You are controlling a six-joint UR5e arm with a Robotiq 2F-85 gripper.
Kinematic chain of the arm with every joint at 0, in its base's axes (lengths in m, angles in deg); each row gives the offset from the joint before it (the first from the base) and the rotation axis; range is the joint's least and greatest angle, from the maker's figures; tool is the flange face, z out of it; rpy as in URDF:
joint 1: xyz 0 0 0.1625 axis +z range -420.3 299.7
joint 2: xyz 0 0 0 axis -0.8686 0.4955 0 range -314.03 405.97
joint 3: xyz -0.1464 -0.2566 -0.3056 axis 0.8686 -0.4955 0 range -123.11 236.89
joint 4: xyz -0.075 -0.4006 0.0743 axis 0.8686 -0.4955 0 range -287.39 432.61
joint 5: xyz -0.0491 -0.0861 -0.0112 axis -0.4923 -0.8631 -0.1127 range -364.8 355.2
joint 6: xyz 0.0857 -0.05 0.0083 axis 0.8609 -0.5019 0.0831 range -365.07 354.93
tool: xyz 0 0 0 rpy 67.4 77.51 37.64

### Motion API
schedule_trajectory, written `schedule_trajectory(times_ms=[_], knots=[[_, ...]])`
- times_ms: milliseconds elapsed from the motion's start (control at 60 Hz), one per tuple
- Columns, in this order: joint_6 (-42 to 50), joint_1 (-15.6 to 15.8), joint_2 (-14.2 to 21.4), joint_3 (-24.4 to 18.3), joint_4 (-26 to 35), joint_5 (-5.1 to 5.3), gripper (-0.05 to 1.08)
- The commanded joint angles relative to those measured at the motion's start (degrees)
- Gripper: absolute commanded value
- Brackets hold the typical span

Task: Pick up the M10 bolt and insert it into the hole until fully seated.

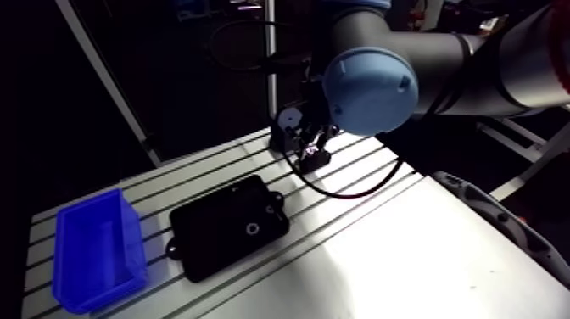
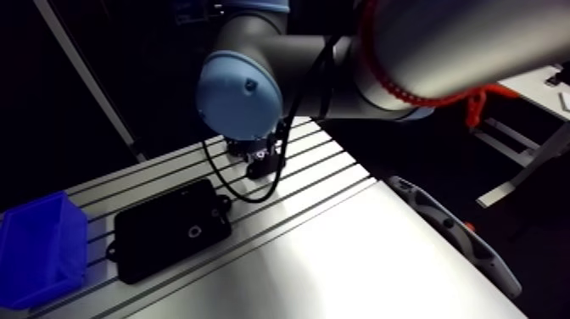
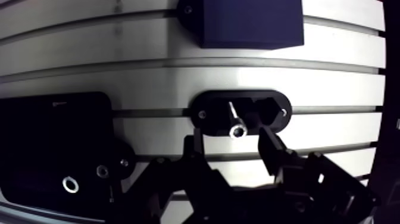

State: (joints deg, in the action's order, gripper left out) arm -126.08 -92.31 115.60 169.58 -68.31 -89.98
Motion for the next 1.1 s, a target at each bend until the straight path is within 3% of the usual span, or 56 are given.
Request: schedule_trajectory(times_ms=[17, 1100], knots=[[0.29, 0.02, -0.07, -0.14, -0.02, -0.03, 0.43], [0.2, -0.07, -0.95, -0.66, -0.2, -0.11, 0.56]])
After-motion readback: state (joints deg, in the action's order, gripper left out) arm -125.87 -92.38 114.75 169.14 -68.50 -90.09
